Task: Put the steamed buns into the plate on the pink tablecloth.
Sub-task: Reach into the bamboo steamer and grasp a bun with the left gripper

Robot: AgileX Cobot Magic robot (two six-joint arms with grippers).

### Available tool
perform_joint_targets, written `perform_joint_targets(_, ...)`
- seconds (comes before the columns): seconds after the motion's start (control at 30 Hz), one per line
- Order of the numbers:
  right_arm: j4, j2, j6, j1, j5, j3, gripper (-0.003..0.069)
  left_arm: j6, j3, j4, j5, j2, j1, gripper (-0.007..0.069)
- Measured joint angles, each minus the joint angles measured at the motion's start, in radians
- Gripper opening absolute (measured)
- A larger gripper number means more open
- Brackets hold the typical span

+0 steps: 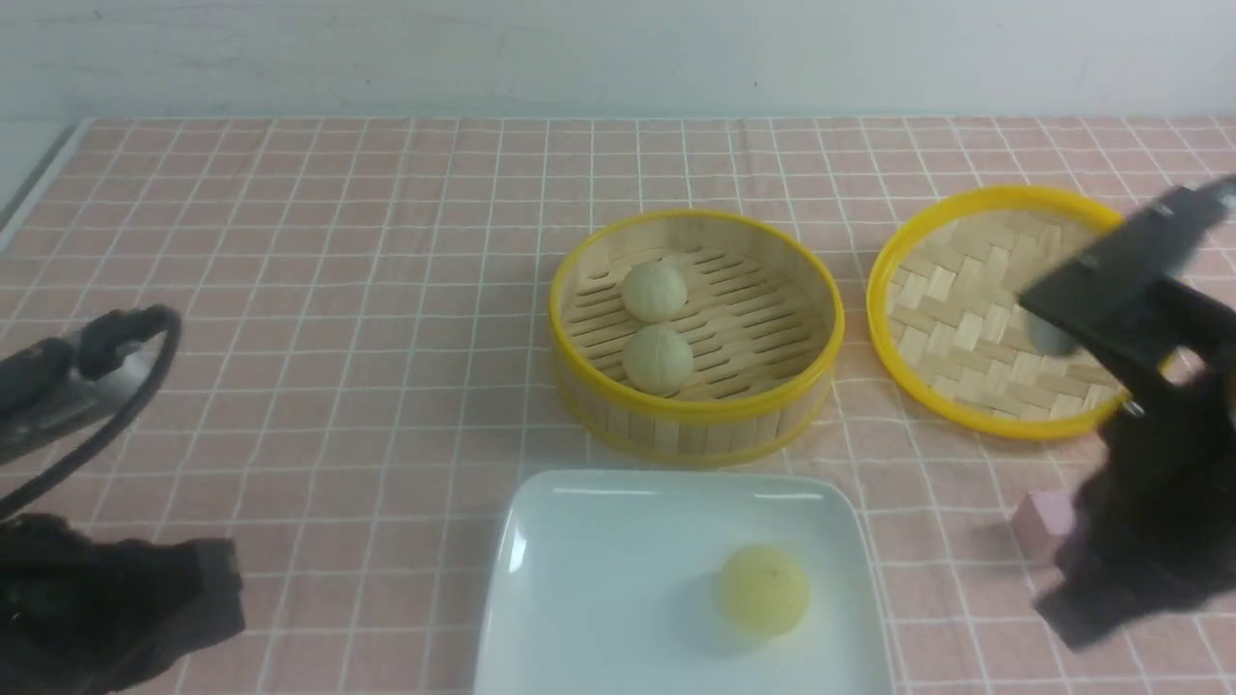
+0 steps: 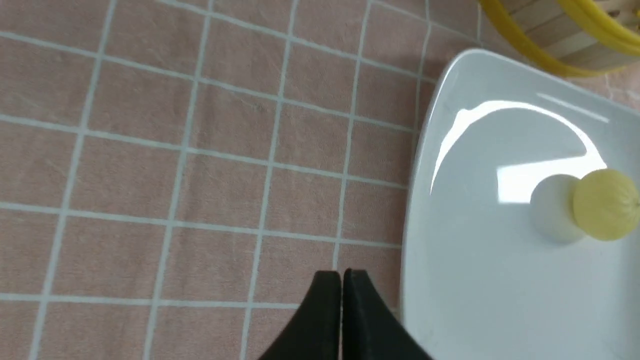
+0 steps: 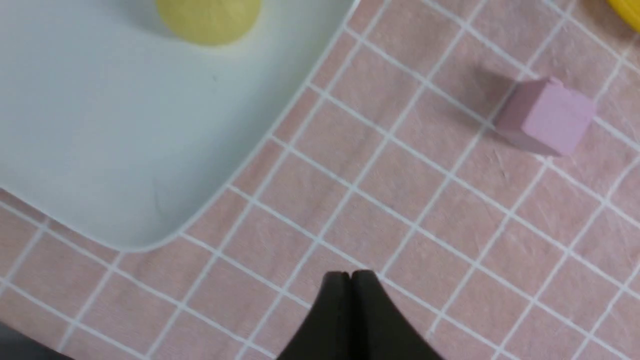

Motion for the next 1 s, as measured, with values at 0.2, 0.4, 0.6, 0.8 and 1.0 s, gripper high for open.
perform_joint_targets(0.2,-0.018,-0.218,0.001,0.0,-0.113,0.235,-0.0013,0.229,-0.186,-0.209,0.105,0.28,-0.001,0.0001)
perform_joint_targets(0.4,-0.02,-0.259,0.002,0.0,-0.165,0.283,-0.0013,0.327,-0.441,-0.318,0.152,0.525,-0.138,0.0007)
perform_joint_targets(0.6,-0.023,-0.257,0.002,0.0,-0.205,0.286,-0.0009,0.221,-0.689,-0.188,0.048,0.737,-0.346,0.009)
perform_joint_targets(0.8,-0.023,-0.257,0.002,0.0,-0.208,0.286,-0.0006,0.024,-0.915,0.007,-0.048,0.901,-0.441,0.0273)
perform_joint_targets(1.0,-0.024,-0.257,0.002,0.0,-0.218,0.286,-0.0004,-0.015,-1.135,0.186,-0.033,1.108,-0.489,0.0372)
